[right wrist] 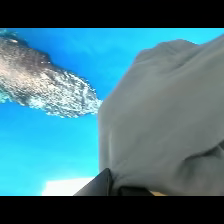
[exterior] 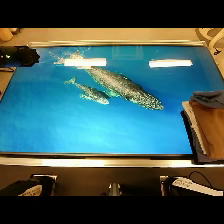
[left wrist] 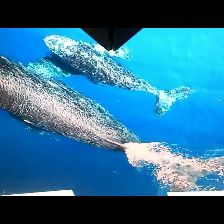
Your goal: Fold the shirts.
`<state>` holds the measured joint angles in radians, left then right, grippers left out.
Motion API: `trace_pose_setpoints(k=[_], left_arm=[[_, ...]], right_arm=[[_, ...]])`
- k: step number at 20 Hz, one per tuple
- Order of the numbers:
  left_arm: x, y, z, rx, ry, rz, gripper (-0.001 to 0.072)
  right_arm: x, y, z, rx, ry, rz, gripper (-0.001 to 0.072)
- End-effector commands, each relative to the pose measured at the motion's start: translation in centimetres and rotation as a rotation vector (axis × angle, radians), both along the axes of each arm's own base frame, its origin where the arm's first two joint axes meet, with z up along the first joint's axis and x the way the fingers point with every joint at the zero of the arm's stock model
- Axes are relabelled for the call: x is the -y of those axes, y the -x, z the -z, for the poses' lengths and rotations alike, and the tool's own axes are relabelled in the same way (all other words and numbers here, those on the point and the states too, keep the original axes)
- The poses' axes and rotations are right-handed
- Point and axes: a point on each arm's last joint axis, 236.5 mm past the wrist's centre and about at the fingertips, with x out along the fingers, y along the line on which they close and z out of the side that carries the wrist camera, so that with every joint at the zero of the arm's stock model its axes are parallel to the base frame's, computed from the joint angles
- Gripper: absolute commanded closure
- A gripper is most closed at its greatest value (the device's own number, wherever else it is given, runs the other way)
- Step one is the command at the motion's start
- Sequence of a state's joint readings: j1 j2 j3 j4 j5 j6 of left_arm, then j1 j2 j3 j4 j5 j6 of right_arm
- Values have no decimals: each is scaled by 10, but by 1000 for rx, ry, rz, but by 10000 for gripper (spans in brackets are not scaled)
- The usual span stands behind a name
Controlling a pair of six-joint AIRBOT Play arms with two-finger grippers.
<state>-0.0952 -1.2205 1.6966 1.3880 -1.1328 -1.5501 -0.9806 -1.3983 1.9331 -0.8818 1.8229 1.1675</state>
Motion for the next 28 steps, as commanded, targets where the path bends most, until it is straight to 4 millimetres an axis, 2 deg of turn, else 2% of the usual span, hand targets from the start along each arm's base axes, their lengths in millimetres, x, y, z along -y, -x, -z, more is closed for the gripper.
trace_pose_setpoints(k=[1, 5, 8, 10, 13, 17, 18, 19, 20, 21, 23, 25, 26, 27, 28], left_arm=[[0, -1, -1, 10, -3, 2, 685], [0, -1, -1, 10, -3, 2, 685], [1, -1, -2, 9, -2, 4, 685], [7, 0, -3, 7, 23, 17, 685], [12, 1, -4, 6, 43, 28, 685], [12, 1, -4, 6, 41, 30, 685], [12, 1, -4, 6, 41, 30, 685], [12, 1, -4, 6, 40, 30, 685], [12, 1, -3, 5, 41, 30, 685], [12, 1, -4, 5, 41, 30, 684], [12, 2, -4, 7, 38, 32, 684], [15, 2, -3, 17, 4, 66, 686], [16, 0, 0, 14, -16, 71, 687], [12, -4, 8, 4, -65, 56, 687], [2, -10, 19, -21, -119, 8, 687]], right_arm=[[19, 30, 20, -149, 76, 81, 689], [24, 78, 66, -362, 99, 146, 689], [13, 123, 114, -548, 84, 101, 689], [8, 145, 138, -651, 56, 96, 689], [8, 149, 150, -676, 48, 97, 688], [18, 159, 151, -719, 88, 120, 648], [19, 160, 151, -722, 91, 122, 557], [24, 157, 152, -705, 114, 119, 305], [29, 153, 150, -685, 145, 97, 90], [37, 147, 143, -651, 195, 74, 35], [65, 124, 112, -533, 337, 92, 37], [90, 74, 51, -282, 517, 130, 40], [93, 45, 12, -147, 613, 133, 43], [84, 13, -23, -21, 694, 111, 44], [64, -17, -47, 75, 743, 61, 45]])
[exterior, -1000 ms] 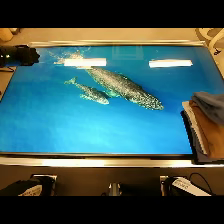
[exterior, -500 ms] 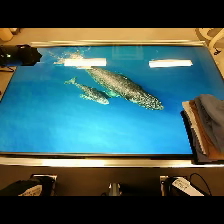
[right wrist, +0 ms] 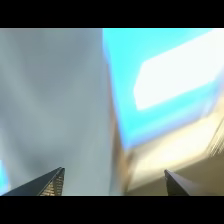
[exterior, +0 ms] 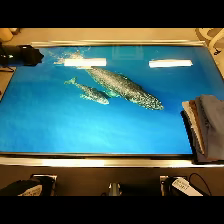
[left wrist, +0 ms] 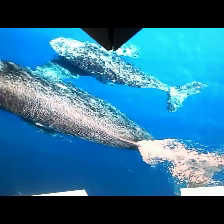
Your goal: Fold the shirts.
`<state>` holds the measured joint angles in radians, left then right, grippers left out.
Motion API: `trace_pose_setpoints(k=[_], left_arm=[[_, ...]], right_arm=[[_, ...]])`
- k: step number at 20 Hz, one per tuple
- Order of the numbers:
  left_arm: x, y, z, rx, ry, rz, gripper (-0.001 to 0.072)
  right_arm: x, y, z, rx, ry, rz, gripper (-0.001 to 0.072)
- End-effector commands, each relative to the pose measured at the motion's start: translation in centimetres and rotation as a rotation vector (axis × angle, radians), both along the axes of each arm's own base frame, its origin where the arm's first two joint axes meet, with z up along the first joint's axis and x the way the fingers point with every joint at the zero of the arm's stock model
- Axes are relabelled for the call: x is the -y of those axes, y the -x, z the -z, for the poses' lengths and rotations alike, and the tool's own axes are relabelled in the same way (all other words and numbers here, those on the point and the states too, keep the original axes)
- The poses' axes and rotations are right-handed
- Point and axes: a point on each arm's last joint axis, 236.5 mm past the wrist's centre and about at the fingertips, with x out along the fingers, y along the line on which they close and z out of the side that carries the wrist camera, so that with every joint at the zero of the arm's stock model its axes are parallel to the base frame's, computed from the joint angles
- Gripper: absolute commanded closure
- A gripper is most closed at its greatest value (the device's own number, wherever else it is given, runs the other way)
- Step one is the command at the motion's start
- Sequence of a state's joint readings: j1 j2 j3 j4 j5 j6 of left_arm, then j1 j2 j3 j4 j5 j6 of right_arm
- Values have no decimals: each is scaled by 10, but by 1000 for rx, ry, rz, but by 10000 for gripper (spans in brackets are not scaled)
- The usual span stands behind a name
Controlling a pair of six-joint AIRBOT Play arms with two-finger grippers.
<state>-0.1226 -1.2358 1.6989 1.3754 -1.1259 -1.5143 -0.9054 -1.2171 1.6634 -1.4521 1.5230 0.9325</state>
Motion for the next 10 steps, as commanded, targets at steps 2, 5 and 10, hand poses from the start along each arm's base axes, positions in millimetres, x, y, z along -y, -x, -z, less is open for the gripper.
trace_pose_setpoints(k=[2, 5, 10], left_arm=[[-44, -15, 49, -115, -216, -183, 685], [-59, -8, 109, -326, -258, -249, 297], [-46, 52, 195, -598, -257, -188, 25]], right_arm=[[-90, -127, -94, 327, 202, -357, 45], [-218, -165, -30, 120, 77, -651, 43], [-331, -136, 94, -386, -193, -848, 40]])
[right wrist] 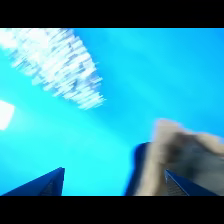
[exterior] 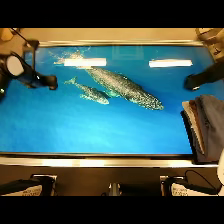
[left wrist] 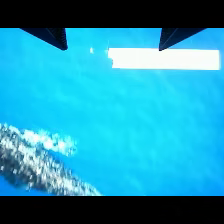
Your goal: Fold the shirts.
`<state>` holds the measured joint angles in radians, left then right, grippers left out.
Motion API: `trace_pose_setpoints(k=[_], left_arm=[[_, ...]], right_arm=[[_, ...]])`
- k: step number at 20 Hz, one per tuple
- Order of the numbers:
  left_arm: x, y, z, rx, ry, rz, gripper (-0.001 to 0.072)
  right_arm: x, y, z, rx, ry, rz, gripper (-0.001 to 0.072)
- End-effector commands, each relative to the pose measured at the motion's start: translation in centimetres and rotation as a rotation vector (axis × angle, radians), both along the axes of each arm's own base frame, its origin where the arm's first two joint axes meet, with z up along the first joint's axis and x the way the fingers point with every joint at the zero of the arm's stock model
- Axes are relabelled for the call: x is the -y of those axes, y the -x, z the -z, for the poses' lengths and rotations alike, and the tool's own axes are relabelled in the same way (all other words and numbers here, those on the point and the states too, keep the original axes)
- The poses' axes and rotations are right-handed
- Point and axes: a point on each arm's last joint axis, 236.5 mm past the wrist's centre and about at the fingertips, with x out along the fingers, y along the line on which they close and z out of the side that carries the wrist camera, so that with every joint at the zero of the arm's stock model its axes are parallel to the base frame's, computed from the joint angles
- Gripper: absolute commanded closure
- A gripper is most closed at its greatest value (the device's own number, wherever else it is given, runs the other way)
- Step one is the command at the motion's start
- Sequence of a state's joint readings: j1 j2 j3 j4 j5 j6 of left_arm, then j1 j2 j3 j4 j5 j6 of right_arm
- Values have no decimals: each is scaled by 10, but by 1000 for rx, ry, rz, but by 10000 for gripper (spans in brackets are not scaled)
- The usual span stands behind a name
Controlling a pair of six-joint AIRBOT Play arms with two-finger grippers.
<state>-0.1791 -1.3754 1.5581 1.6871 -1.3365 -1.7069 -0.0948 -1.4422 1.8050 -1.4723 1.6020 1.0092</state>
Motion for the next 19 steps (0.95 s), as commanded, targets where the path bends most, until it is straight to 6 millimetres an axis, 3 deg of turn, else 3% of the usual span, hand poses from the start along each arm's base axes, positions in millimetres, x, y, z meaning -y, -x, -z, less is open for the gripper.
trace_pose_setpoints(k=[1, 4, 19], left_arm=[[2, 38, 44, -137, 14, -23, 25], [1, 32, 39, -104, 27, -42, 33], [1, 31, 41, -108, 26, -42, 33]], right_arm=[[-70, 21, 53, -258, -10, -128, 39], [-77, 12, 54, -223, -6, -136, 39], [-75, 12, 54, -222, -2, -135, 39]])
